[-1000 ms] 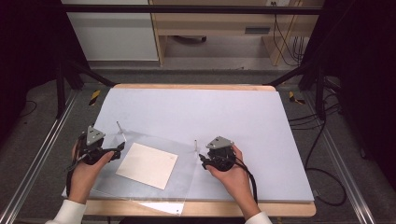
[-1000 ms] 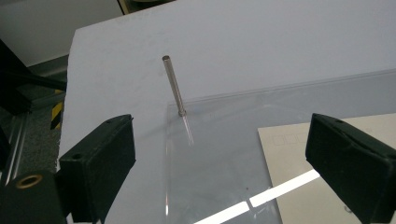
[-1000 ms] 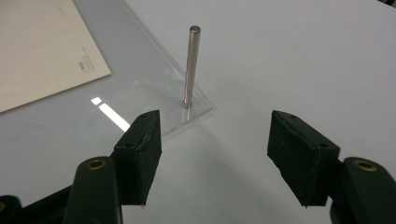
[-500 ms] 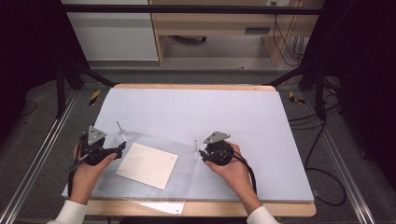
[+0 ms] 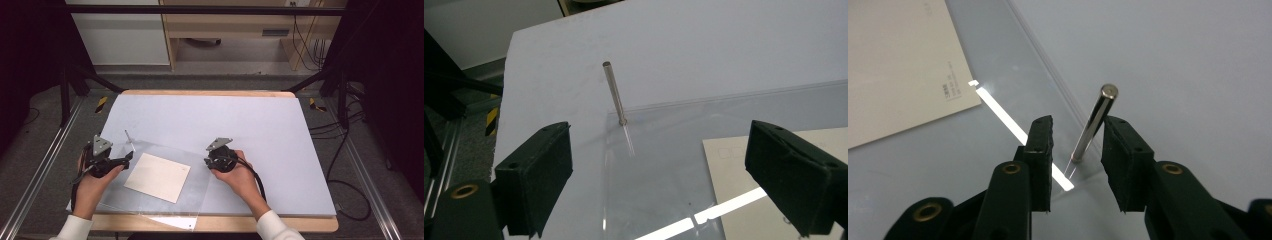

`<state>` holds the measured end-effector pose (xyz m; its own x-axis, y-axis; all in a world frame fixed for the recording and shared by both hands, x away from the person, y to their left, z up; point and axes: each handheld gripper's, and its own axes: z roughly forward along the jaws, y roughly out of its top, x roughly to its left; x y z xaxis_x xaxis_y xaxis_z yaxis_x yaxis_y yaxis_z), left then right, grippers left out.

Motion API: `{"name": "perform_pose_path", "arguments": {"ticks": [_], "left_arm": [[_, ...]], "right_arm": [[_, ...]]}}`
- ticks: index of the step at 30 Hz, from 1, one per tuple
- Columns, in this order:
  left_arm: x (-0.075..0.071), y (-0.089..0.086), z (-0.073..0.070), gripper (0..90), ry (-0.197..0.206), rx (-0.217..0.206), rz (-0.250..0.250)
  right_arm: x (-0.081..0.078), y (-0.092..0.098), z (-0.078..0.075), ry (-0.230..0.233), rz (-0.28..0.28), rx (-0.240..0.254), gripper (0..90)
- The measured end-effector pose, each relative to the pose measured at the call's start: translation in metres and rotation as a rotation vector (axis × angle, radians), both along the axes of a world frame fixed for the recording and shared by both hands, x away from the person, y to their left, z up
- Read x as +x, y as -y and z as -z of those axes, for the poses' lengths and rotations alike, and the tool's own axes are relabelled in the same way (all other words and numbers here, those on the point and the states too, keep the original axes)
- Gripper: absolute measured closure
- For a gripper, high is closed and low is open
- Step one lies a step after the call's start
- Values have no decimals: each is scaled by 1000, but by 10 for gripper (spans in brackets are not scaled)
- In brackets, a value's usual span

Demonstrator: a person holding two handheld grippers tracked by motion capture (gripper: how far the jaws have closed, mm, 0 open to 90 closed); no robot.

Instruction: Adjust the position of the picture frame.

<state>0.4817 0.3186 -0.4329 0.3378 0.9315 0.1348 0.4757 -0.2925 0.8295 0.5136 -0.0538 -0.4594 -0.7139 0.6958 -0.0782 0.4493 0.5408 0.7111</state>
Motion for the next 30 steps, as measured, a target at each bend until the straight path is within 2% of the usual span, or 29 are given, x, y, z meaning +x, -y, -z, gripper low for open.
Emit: {"name": "perform_pose_path", "arguments": {"ticks": [2, 3, 7, 9, 10, 14, 17, 19, 21, 23, 25, 28, 30], "left_arm": [[0, -1, 0, 120, -4, -20, -9], [1, -1, 0, 127, -5, -23, -9], [2, 0, 1, 136, -12, -17, 0], [2, 1, 1, 140, -15, -17, -2], [3, 1, 2, 149, -14, -16, -4], [7, 1, 2, 207, -15, -12, -5], [27, -7, 3, 310, -53, -56, -5], [37, -10, 5, 383, -77, -50, -13], [51, -13, 10, 435, -117, -38, -1], [61, -14, 15, 470, -138, -36, 8], [69, -12, 19, 555, -136, -29, 16], [75, -10, 24, 619, -131, -13, 24], [78, -9, 25, 661, -120, 2, 12]], "right_arm": [[3, -2, 1, -12, 20, -3, 686], [6, -2, 2, -22, 21, 13, 700], [9, -4, 6, -30, 33, 11, 756], [9, -4, 7, -35, 41, 3, 813], [8, -4, 7, -35, 47, 15, 841], [8, -3, 7, -36, 41, 20, 849], [9, -2, 7, -42, 37, 25, 850], [9, -2, 7, -41, 34, 24, 850], [9, -2, 6, -47, 38, 23, 850], [10, -1, 6, -47, 33, 27, 851], [10, -1, 6, -51, 34, 22, 851], [10, -1, 6, -51, 29, 23, 851], [10, -1, 6, -51, 32, 24, 851]]}}
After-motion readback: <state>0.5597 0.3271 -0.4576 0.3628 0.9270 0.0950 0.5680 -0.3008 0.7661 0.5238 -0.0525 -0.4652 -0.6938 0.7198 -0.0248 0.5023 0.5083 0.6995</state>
